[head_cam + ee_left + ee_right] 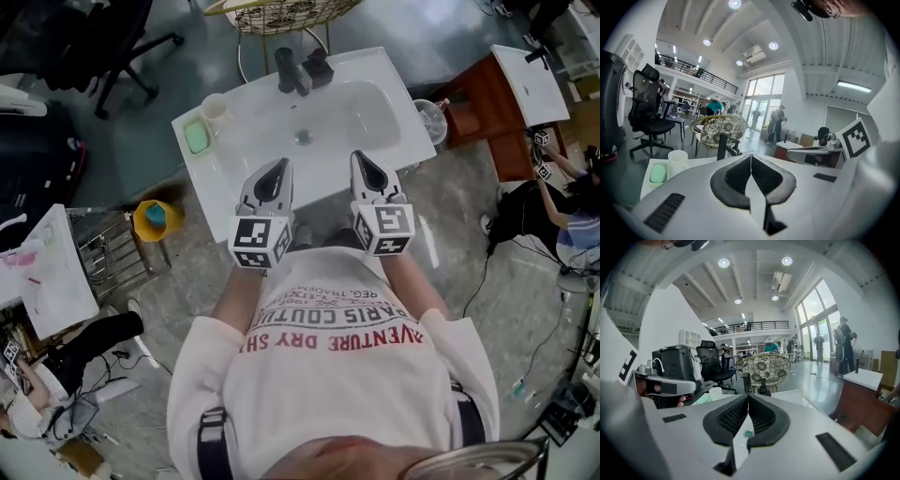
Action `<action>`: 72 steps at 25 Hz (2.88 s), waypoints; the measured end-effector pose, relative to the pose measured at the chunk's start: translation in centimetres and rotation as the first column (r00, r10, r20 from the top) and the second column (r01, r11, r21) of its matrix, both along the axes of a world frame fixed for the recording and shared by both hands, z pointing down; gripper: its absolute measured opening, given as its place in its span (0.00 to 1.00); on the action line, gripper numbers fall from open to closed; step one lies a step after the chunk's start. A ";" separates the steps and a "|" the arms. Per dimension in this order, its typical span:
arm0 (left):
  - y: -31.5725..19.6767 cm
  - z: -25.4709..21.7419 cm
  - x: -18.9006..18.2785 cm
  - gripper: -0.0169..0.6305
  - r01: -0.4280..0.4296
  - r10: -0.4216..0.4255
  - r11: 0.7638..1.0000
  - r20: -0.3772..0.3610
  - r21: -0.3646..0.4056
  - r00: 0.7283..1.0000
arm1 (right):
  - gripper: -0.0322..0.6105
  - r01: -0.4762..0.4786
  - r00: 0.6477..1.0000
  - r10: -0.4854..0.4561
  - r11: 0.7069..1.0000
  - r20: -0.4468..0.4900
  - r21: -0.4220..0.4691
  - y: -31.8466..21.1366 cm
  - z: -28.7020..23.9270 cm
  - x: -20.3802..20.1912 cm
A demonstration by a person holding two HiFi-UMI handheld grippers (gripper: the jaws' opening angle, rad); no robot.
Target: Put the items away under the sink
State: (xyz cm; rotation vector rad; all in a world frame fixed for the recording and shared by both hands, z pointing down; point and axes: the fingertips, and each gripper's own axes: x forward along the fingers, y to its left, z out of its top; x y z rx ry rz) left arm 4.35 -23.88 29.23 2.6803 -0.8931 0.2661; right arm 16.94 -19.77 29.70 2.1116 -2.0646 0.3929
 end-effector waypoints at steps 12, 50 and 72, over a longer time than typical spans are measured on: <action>-5.5 0.6 4.2 0.06 0.192 -0.192 0.981 0.009 -0.013 0.981 | 0.09 0.161 0.987 -0.161 0.987 0.027 0.002 -8.3 0.8 5.9; -16.2 12.2 4.1 0.06 0.474 -0.440 0.854 0.187 -0.214 0.878 | 0.62 0.261 0.965 -0.260 0.940 0.035 -0.219 -28.4 17.2 6.0; -15.9 13.3 3.8 0.06 0.415 -0.379 0.880 0.185 -0.232 0.907 | 0.63 0.154 0.982 -0.173 0.966 -0.078 -0.206 -31.1 18.7 5.8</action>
